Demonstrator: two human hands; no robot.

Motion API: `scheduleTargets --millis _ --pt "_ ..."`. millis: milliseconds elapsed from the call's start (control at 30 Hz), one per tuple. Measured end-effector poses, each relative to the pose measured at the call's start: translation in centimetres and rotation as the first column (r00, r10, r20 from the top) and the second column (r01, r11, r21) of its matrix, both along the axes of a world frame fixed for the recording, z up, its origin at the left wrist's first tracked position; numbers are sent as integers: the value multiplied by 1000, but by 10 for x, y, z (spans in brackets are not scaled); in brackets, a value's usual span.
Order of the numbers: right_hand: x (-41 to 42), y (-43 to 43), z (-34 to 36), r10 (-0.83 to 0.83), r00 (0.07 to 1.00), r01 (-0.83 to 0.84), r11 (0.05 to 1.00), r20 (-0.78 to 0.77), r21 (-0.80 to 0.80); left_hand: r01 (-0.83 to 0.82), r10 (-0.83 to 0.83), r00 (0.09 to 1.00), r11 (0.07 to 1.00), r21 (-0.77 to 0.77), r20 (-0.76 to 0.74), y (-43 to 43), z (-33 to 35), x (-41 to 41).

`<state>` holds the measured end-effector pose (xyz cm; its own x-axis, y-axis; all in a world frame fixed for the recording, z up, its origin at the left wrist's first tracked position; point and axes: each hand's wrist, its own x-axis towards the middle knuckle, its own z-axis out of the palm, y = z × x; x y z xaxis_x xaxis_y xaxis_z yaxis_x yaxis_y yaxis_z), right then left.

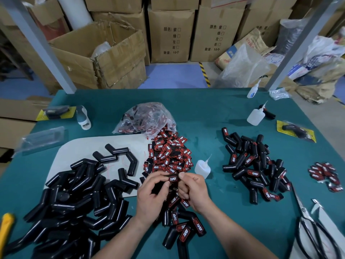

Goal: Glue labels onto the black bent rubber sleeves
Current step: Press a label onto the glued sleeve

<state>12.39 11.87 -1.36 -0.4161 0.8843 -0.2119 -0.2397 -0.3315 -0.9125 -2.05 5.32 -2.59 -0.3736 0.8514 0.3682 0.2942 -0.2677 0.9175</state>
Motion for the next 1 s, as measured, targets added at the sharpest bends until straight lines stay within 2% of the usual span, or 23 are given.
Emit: scheduleTargets --millis 133,267,433,600,667,800,1000 --pt "-3 -1 -2 -41 995 33 996 92 84 -1 1 1000 1000 0 20 2 0 0" --pt "-3 -1 -2 -80 991 74 996 109 59 3 -2 1000 1000 -24 26 3 -3 1" --pt "3 0 1 -7 977 -47 968 213 246 -30 42 987 996 -81 153 3 -4 0" --pt "3 0 3 -27 973 -39 959 230 281 -1 29 976 992 -125 216 2 -2 2" --pt "4 0 3 4 971 -69 961 238 266 4 16 981 995 -102 196 1 2 3" --pt "7 -2 2 97 941 -169 965 324 202 68 -65 996 997 -46 64 -2 6 4" --pt "2 -5 -1 9 965 -57 983 263 175 99 -98 995 994 -40 30 -4 3 6"
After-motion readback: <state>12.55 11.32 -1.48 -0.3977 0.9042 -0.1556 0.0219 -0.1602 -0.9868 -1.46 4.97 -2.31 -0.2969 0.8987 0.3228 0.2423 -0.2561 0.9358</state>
